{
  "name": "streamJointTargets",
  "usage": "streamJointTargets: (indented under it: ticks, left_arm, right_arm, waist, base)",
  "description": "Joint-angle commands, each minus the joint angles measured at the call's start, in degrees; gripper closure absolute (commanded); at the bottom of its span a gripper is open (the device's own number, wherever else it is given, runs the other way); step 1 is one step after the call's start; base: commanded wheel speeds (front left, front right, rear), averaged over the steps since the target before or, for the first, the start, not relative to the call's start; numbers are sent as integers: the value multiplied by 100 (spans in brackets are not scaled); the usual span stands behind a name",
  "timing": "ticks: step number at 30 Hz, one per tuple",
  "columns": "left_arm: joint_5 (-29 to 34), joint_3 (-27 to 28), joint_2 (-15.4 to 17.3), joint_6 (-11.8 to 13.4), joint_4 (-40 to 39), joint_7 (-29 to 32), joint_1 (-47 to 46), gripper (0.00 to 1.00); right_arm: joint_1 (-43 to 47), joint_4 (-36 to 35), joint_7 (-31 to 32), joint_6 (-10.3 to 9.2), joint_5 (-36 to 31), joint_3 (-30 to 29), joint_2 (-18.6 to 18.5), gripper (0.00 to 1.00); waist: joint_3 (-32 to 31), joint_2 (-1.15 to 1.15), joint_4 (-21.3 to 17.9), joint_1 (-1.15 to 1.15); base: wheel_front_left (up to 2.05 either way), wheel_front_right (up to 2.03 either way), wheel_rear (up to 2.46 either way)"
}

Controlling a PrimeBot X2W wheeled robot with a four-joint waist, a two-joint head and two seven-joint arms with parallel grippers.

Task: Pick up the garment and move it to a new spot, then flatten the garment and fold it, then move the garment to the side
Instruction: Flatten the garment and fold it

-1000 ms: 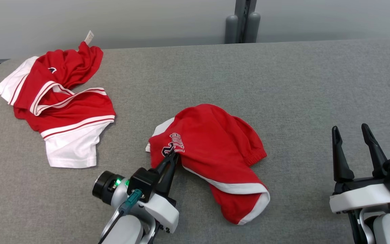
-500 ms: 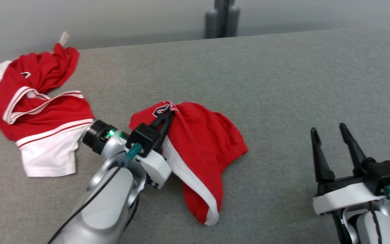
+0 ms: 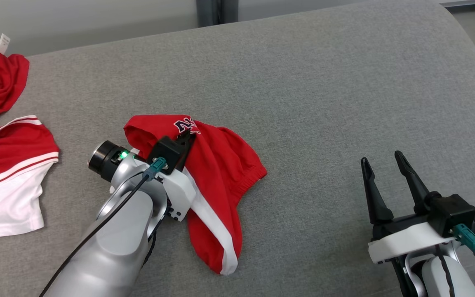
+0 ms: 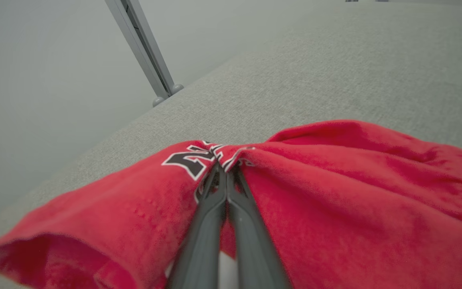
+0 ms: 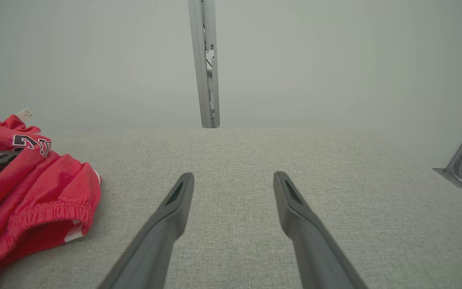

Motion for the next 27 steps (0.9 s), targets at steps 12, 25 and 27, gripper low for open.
streamJointTargets:
  ticks: [12, 25, 27]
  left_arm:
    - [-304, 69, -48, 184, -1292, -4, 598, 0]
    - [-617, 415, 10, 209, -1354, -4, 1099, 0]
    - [-632, 501, 62, 241, -1218, -4, 995, 0]
  right_arm:
    - [463, 96, -14, 1, 73, 242, -26, 0]
    - [432, 124, -14, 1, 140, 451, -28, 0]
    - [416, 125, -14, 1, 103, 438, -27, 0]
  waist:
    - [-338, 0, 717, 0]
    - [-468, 0, 749, 0]
    - [-422, 0, 637, 0]
  base:
    - [0, 0, 0]
    - [0, 0, 0]
    - [0, 0, 0]
